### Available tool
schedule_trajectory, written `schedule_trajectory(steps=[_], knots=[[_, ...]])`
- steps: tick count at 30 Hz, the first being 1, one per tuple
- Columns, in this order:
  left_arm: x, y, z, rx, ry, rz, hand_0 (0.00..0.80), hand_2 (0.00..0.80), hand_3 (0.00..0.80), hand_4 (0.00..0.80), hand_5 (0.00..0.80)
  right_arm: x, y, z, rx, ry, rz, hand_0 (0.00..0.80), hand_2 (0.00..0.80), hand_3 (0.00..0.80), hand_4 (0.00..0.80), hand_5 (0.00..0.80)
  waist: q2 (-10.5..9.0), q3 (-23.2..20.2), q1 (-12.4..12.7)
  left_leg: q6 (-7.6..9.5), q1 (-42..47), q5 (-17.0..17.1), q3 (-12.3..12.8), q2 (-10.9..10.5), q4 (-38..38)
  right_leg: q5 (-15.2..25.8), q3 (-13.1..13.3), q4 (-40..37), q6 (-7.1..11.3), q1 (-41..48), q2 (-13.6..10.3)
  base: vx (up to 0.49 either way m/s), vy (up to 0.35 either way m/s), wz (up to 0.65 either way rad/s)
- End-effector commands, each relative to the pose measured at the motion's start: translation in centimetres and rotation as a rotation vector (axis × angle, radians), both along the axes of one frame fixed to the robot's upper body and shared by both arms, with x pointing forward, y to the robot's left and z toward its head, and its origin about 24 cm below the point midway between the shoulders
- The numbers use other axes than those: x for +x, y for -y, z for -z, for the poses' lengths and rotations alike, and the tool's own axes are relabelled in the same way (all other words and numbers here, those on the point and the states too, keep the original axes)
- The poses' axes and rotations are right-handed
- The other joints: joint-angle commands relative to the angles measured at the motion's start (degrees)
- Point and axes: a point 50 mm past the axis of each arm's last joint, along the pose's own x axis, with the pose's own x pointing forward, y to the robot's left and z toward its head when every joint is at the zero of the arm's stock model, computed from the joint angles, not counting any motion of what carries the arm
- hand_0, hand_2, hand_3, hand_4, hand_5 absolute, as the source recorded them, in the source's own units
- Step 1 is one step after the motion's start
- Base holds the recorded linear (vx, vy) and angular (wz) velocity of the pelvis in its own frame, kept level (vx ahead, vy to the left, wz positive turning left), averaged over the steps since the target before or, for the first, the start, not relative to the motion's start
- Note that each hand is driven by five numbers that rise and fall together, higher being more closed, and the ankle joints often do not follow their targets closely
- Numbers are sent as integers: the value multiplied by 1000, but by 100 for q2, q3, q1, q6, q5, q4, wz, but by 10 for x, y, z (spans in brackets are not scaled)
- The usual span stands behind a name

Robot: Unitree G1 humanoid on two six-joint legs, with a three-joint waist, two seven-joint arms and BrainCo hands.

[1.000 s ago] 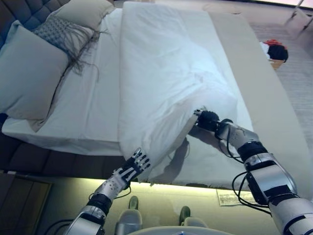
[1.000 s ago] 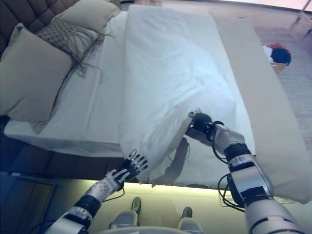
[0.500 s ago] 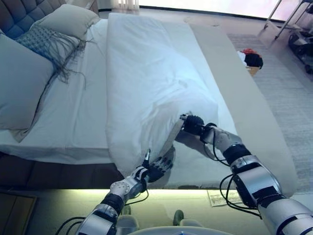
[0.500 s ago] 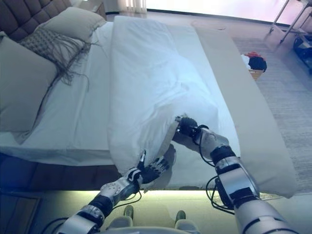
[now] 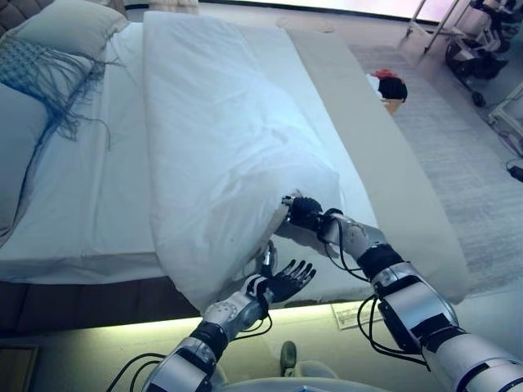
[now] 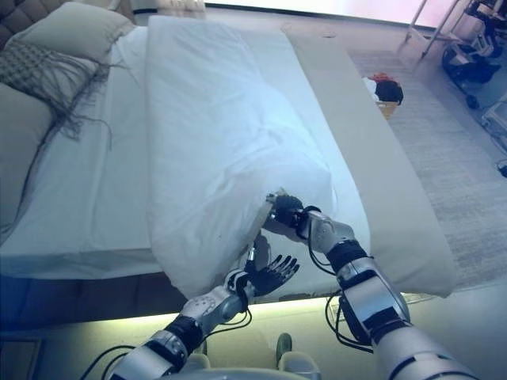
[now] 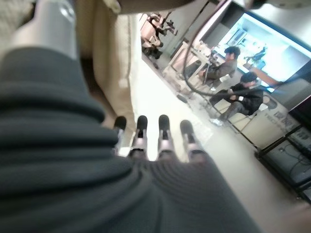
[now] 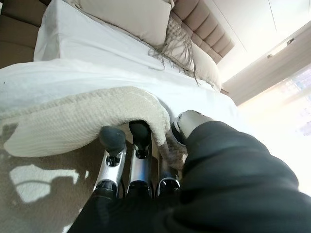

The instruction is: Make the bed neatly

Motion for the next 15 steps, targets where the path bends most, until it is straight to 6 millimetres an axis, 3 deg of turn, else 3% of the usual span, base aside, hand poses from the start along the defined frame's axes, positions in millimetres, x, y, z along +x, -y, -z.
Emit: schedule_trajectory(steps=[1,15], knots=[[28,47,-47,-134,150,4,0,0,0,0,0,25,-13,-63,38,225,-70,800,800,800,800,800,-63,178,-25,-59,121,-61,27,377,78,104,80,194,207,-30,-347,-4,8,-10],[66,33,-75,-49,270,-241,0,0,0,0,0,26,-5,-62,29,210,-23,800,800,800,800,800,46,217,-105,-105,121,-63,-87,347,59,57,69,202,209,-25,-396,-5,3,-2]])
